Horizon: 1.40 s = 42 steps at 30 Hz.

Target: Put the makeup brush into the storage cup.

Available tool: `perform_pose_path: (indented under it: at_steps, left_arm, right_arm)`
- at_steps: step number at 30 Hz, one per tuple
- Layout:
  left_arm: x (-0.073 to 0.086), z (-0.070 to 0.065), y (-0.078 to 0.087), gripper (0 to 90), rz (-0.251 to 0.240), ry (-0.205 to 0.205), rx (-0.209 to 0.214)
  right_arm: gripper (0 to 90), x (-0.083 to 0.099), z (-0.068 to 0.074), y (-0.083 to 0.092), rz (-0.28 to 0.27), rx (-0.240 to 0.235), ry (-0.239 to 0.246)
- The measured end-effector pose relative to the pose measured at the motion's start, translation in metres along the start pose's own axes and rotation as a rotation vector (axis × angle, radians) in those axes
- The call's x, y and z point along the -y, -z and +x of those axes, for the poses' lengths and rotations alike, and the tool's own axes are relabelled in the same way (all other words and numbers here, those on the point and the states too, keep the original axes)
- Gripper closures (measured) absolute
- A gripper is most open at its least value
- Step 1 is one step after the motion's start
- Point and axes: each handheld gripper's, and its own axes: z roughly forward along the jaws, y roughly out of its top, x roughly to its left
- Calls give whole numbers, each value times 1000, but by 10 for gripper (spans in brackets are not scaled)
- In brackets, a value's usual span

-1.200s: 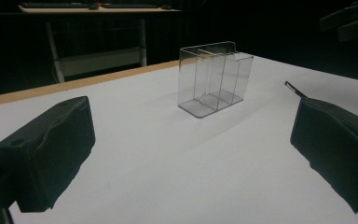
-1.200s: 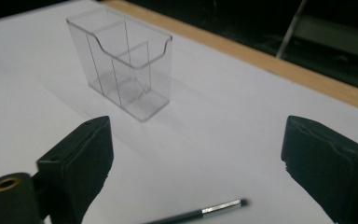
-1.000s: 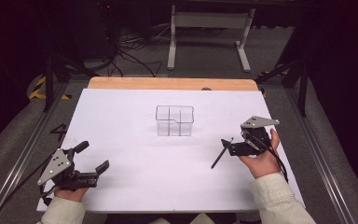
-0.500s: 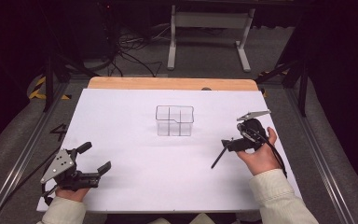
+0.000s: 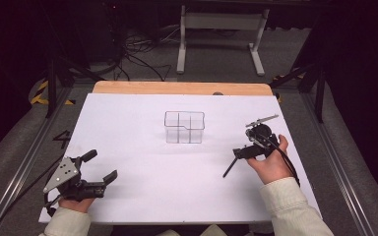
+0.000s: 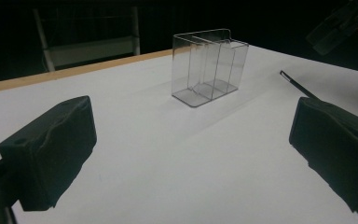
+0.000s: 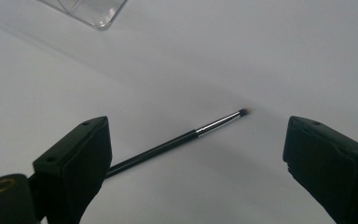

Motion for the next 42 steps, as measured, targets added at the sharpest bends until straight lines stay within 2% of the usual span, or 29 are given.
perform_pose_path:
  at_steps: [11,21,26,42]
  left_arm:
    - [0,1,1,13,2,4,8]
    - [0,1,1,16,0,19,28]
    - [0,1,1,19,3,23,31]
    - [-1,1,0,32,15,14,44]
  right_arm:
    - [77,-2,5,-15,57,4,-16]
    - [92,-1,3,-35,146,20,-56]
    - [93,0,3,-45,180,29,-58]
    - [162,-1,5,-61,255,57,-41]
